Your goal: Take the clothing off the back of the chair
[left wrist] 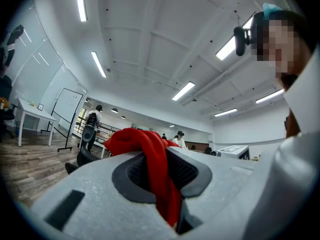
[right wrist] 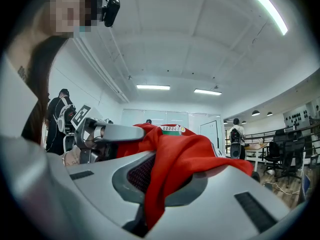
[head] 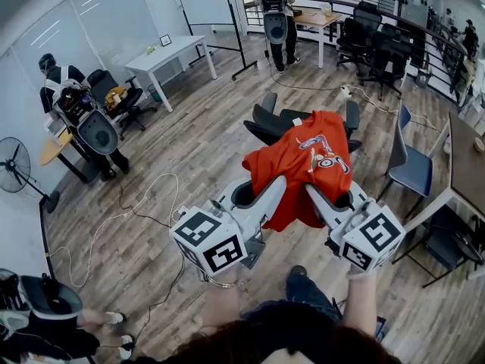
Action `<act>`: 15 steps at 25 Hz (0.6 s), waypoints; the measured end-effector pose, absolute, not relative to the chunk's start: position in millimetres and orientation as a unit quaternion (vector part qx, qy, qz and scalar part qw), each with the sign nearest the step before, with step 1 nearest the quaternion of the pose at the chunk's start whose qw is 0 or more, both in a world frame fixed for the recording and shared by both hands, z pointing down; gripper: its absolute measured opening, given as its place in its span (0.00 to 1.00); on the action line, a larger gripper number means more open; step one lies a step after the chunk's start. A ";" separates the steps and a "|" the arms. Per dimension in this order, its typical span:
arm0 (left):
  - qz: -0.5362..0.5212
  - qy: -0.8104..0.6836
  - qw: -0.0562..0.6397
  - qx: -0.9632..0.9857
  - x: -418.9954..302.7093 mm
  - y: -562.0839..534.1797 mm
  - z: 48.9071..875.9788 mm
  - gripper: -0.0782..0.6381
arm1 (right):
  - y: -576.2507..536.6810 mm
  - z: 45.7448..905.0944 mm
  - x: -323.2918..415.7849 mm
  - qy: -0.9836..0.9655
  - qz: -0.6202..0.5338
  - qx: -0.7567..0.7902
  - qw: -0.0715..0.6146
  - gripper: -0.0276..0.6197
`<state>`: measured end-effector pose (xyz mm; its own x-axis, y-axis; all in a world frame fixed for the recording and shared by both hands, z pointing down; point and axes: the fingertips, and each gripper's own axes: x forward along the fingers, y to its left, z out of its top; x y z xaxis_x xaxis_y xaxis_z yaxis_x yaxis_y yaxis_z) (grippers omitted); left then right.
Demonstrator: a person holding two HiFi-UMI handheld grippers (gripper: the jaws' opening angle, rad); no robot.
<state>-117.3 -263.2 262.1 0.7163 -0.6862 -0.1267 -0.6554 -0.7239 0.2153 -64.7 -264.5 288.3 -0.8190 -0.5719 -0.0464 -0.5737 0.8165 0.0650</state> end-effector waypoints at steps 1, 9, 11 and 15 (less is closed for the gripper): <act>-0.100 -0.363 0.077 0.923 -117.4 -260.0 262.8 0.20 | -261.3 289.0 -64.9 0.953 0.039 -0.301 0.012 0.08; -0.108 -0.362 0.078 0.922 -123.9 -230.7 258.4 0.20 | -231.8 283.9 -70.3 0.953 0.045 -0.299 0.016 0.08; -0.108 -0.361 0.078 0.923 -122.7 -224.7 257.3 0.20 | -226.2 282.4 -69.4 0.953 0.045 -0.301 0.015 0.08; -0.110 -0.361 0.077 0.923 -121.4 -214.2 258.8 0.20 | -215.2 284.2 -67.7 0.953 0.045 -0.300 0.014 0.08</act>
<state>-121.4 -214.2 258.8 0.7158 -0.6827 -0.1466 -0.6489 -0.7279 0.2216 -67.7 -215.2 284.2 -0.8194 -0.5706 -0.0540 -0.5732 0.8158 0.0772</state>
